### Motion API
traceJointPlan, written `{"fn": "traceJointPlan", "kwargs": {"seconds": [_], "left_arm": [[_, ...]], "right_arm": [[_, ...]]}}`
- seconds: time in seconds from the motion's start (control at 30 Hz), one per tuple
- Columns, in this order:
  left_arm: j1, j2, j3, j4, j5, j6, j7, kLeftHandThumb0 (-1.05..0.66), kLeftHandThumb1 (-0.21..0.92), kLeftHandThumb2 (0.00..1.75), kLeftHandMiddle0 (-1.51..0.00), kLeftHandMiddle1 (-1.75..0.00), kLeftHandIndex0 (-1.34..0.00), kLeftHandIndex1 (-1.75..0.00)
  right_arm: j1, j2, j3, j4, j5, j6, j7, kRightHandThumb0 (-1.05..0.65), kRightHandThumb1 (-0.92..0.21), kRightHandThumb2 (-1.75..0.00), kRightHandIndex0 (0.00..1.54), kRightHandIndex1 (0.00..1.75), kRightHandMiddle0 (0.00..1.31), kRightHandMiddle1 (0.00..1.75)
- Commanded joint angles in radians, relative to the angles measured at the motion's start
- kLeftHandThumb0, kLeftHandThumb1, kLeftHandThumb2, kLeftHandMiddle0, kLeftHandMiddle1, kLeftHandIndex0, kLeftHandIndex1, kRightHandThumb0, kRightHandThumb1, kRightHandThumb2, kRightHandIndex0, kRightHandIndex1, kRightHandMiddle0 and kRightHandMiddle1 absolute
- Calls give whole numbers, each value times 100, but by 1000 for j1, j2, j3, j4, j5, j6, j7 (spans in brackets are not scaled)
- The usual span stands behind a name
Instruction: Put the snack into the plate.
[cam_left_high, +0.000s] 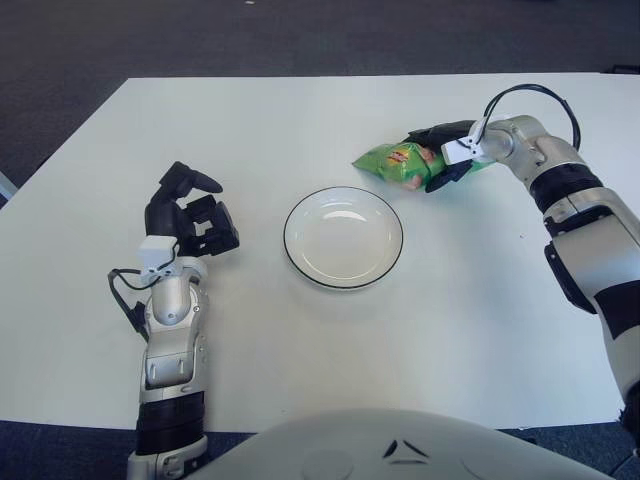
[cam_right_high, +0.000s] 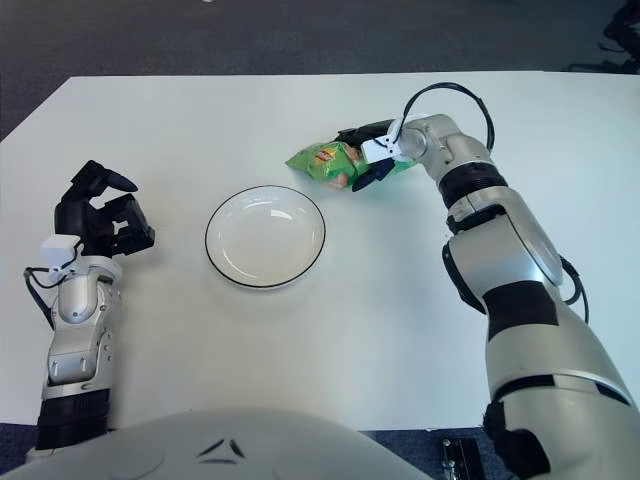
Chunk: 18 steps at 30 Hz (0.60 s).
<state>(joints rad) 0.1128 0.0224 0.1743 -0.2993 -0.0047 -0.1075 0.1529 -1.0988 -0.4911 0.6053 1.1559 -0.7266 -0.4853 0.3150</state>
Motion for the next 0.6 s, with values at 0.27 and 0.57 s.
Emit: {"fn": "traceJointPlan", "kwargs": {"seconds": [0.27, 0.57], "left_arm": [[81, -45, -10, 55, -4, -12, 7, -51, 25, 140, -135, -175, -67, -175], [75, -43, -6, 60, -6, -1, 6, -51, 25, 140, -135, -175, -67, -175]], "right_arm": [[204, 62, 34, 90, -79, 130, -760, -16, -28, -129, 45, 157, 57, 167], [218, 68, 10, 48, -71, 114, -1048, 0, 6, -160, 94, 133, 81, 174]]}}
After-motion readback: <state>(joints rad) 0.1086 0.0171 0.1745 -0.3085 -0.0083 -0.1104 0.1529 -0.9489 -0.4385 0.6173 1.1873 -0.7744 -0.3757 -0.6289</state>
